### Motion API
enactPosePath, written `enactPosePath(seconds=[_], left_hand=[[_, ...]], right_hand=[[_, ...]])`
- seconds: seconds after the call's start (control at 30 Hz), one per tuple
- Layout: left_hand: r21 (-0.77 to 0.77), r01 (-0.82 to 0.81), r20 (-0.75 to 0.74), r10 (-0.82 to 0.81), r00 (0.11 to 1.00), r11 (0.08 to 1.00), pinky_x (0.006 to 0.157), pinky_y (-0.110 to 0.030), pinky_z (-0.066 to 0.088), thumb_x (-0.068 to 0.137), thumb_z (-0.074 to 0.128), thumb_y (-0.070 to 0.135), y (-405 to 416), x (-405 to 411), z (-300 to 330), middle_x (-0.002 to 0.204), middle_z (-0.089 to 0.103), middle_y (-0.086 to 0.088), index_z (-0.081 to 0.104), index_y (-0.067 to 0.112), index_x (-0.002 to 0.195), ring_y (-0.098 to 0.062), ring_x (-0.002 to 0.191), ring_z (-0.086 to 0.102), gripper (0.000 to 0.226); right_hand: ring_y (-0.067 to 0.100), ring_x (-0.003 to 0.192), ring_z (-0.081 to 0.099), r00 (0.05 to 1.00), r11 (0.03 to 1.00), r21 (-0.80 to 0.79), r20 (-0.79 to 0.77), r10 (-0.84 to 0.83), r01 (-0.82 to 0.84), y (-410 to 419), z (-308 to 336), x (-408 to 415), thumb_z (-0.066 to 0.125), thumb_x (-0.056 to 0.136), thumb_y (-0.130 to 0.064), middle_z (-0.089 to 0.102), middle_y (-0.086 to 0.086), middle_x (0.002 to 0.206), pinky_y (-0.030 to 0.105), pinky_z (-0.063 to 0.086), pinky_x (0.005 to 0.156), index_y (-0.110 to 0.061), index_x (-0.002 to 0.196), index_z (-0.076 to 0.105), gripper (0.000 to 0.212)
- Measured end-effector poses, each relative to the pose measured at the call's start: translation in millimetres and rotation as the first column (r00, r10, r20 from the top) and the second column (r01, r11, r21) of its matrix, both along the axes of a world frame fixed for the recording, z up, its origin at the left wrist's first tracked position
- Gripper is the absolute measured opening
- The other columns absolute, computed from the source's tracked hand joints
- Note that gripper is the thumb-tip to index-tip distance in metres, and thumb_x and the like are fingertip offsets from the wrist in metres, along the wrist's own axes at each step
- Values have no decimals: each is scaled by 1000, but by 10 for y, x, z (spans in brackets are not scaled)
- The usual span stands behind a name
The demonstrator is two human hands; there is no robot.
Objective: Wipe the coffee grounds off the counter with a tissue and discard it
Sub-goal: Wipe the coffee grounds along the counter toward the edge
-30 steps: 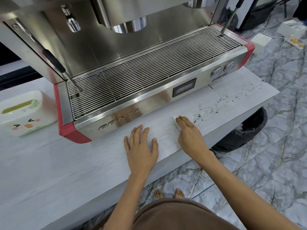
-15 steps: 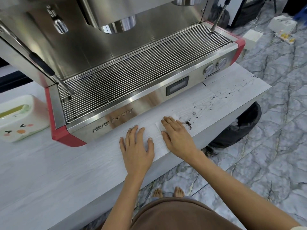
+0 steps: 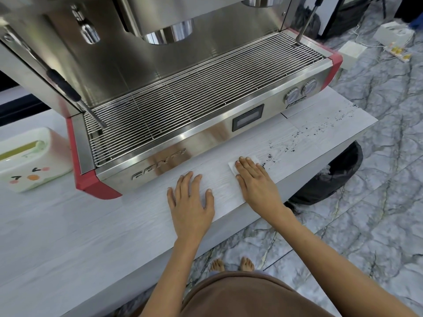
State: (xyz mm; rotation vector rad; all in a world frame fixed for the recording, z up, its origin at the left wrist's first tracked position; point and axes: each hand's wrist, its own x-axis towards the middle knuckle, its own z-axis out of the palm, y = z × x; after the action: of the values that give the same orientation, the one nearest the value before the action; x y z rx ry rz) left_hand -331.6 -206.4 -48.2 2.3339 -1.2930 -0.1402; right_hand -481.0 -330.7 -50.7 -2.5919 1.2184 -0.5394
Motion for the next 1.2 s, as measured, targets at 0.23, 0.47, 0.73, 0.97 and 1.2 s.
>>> enactPosePath(seconds=[0.23, 0.47, 0.73, 0.97, 1.2], left_hand=[[3, 7, -8, -7, 1000, 1000, 123, -48, 8, 96, 41, 43, 11, -1, 20, 156, 36, 3, 45, 27, 142, -17, 148, 23, 49], [0, 6, -2, -6, 1000, 1000, 122, -50, 10, 96, 41, 43, 6, 2, 10, 156, 37, 3, 46, 27, 142, -17, 147, 24, 49], [2, 12, 15, -12, 1000, 1000, 122, -51, 12, 95, 40, 47, 7, 7, 3, 156, 38, 2, 47, 25, 142, -19, 147, 26, 53], [15, 19, 5, -19, 1000, 1000, 122, -51, 10, 95, 40, 46, 7, 8, 4, 157, 35, 1, 45, 25, 144, -19, 148, 23, 54], [29, 43, 7, -43, 999, 999, 122, -51, 8, 95, 40, 47, 14, 27, 0, 158, 33, -1, 43, 25, 146, -20, 149, 21, 56]], right_hand=[[25, 131, 44, 997, 999, 40, 80, -8, 5, -147, -8, -113, 34, 99, -20, 52, 14, 137, 39, 27, 112, -4, 129, 55, 41], [26, 128, 47, 976, 999, 51, 216, 2, -13, -85, 132, -89, 44, 97, -11, 56, 15, 132, 42, 31, 111, -2, 124, 58, 32], [23, 135, 39, 975, 976, -2, 52, 217, -217, 291, -19, 139, 37, 100, -28, 49, 13, 140, 43, 31, 111, -4, 133, 51, 44], [18, 138, 33, 986, 983, -75, -1, 169, -168, 293, -25, -1, 42, 99, -27, 43, 9, 145, 39, 27, 113, -7, 137, 47, 43], [15, 138, 32, 993, 991, -51, -20, 120, -120, 79, -19, -113, 39, 100, -30, 42, 6, 146, 37, 27, 114, -9, 138, 47, 44]])
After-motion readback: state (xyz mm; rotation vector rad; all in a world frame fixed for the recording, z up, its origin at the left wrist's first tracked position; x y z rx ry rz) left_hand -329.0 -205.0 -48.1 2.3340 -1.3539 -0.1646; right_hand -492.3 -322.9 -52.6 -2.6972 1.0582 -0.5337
